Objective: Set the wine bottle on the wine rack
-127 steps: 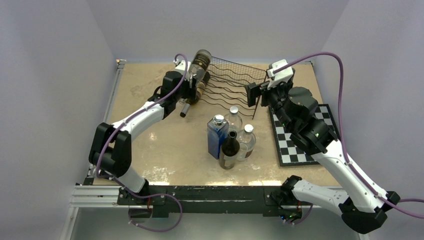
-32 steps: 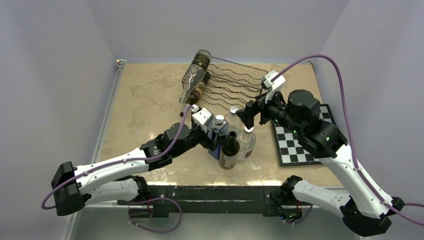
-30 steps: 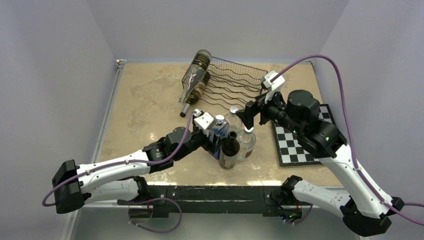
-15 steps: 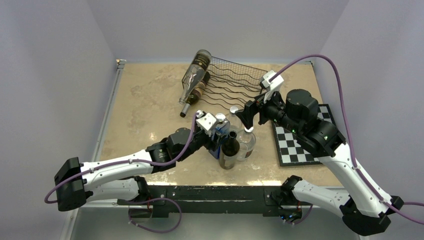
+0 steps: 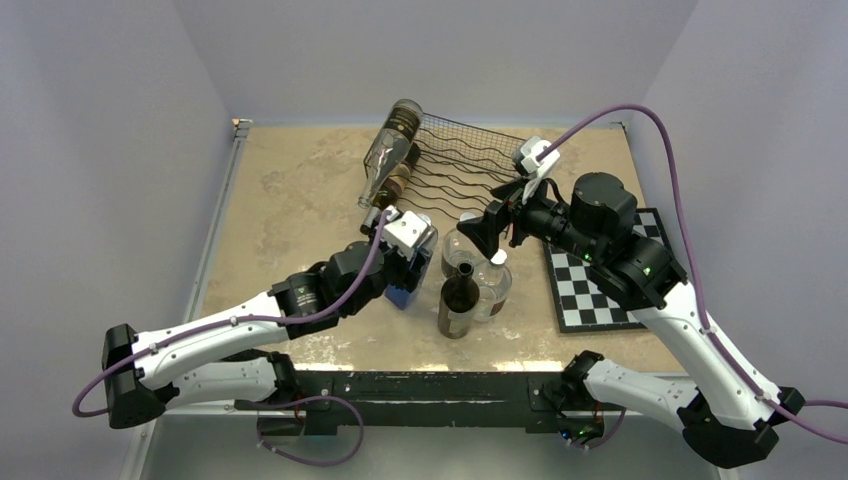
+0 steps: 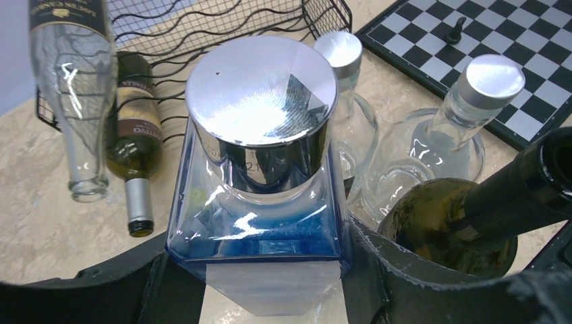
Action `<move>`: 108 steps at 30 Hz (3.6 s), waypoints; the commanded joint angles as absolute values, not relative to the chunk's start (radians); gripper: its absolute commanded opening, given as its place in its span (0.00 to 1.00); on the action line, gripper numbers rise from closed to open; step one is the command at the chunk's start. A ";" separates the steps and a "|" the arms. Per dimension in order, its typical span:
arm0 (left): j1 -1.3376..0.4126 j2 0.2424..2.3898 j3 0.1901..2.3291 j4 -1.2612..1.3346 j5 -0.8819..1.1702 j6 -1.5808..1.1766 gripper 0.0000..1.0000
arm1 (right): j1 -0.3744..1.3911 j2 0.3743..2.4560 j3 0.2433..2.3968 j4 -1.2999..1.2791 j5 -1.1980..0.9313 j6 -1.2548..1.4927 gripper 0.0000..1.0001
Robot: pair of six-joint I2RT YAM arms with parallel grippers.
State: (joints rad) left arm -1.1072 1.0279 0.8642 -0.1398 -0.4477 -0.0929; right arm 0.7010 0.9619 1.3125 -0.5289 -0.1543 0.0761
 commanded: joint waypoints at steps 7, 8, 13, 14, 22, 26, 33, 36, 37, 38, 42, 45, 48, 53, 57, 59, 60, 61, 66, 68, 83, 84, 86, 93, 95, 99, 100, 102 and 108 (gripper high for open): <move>-1.082 0.930 1.210 -0.234 -0.561 -0.067 0.00 | 0.701 0.954 1.283 -0.318 -0.381 0.075 0.99; -1.081 0.932 1.238 -0.254 -0.564 -0.065 0.00 | 0.702 0.962 1.285 -0.307 -0.397 0.078 0.99; -1.077 0.961 1.400 -0.358 -0.580 -0.060 0.00 | 0.732 1.005 1.292 -0.238 -0.411 0.080 0.99; -1.076 0.971 1.435 -0.377 -0.582 -0.057 0.00 | 0.741 1.012 1.294 -0.222 -0.406 0.078 0.99; -1.072 1.081 1.699 -0.487 -0.600 -0.051 0.00 | 0.840 1.113 1.320 -0.064 -0.297 0.102 0.99; -1.072 1.112 1.739 -0.487 -0.593 -0.045 0.00 | 0.888 1.168 1.337 -0.006 -0.248 0.113 0.99; -1.072 1.122 1.765 -0.487 -0.551 -0.043 0.00 | 0.905 1.260 1.373 0.060 -0.124 0.117 0.99; -1.072 1.120 1.773 -0.489 -0.547 -0.045 0.00 | 0.905 1.282 1.371 0.100 -0.110 0.105 0.99; -1.072 1.119 1.775 -0.489 -0.546 -0.046 0.00 | 0.905 1.289 1.367 0.115 -0.110 0.104 0.99; -1.072 1.115 1.775 -0.485 -0.546 -0.046 0.00 | 0.905 1.295 1.359 0.135 -0.110 0.105 0.98; -1.072 1.097 1.776 -0.460 -0.548 -0.041 0.00 | 0.905 1.303 1.292 0.236 -0.109 0.106 0.98; -1.072 1.084 1.775 -0.446 -0.550 -0.037 0.00 | 0.905 1.306 1.253 0.293 -0.126 0.104 0.99; -1.072 1.076 1.777 -0.433 -0.559 -0.026 0.00 | 0.905 1.314 1.223 0.349 -0.146 0.092 0.99; -1.072 1.071 1.785 -0.419 -0.573 -0.006 0.00 | 0.907 1.313 1.170 0.423 -0.164 0.084 0.99; -1.072 1.070 1.795 -0.409 -0.583 0.034 0.00 | 0.907 1.314 1.149 0.460 -0.172 0.083 0.99; -1.072 1.069 1.801 -0.407 -0.583 0.039 0.00 | 0.907 1.317 1.146 0.466 -0.176 0.081 0.99; -1.072 1.069 1.803 -0.403 -0.583 0.042 0.00 | 0.907 1.317 1.145 0.468 -0.178 0.082 0.99; -1.072 1.068 1.807 -0.401 -0.583 0.043 0.00 | 0.908 1.318 1.142 0.474 -0.179 0.081 0.99; -1.072 1.070 1.825 -0.393 -0.578 0.052 0.00 | 0.908 1.332 1.135 0.475 -0.199 0.082 0.99; -1.072 1.069 1.827 -0.386 -0.575 0.054 0.00 | 0.908 1.339 1.134 0.473 -0.211 0.086 0.99; -1.072 1.047 1.785 -0.309 -0.502 0.044 0.00 | 0.919 1.387 1.203 0.477 -0.167 0.039 0.99; -1.072 1.040 1.767 -0.288 -0.494 0.046 0.00 | 0.921 1.396 1.220 0.482 -0.167 0.031 0.99; -1.072 1.033 1.754 -0.265 -0.490 0.051 0.00 | 0.920 1.412 1.253 0.471 -0.167 0.022 0.99; -1.072 1.015 1.742 -0.255 -0.493 0.054 0.00 | 0.921 1.422 1.269 0.434 -0.130 0.006 0.76; -1.072 1.008 1.736 -0.251 -0.498 0.054 0.00 | 0.920 1.418 1.265 0.424 -0.120 0.006 0.77; -1.072 0.996 1.727 -0.238 -0.499 0.065 0.00 | 0.921 1.410 1.237 0.432 -0.100 -0.049 0.99; -1.072 0.996 1.729 -0.236 -0.500 0.067 0.00 | 0.920 1.408 1.232 0.436 -0.098 -0.059 0.99; -1.072 0.992 1.729 -0.236 -0.504 0.072 0.00 | 0.920 1.407 1.234 0.432 -0.094 -0.073 0.95; -1.072 0.970 1.699 -0.220 -0.543 0.076 0.00 | 0.929 1.407 1.314 0.335 0.021 -0.151 0.18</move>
State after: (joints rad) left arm -1.0637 1.0527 1.6787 -0.4248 -0.5499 0.0353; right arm 0.9546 1.4284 1.2335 0.3904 -0.1368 -0.1425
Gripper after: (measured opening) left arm 0.664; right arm 0.605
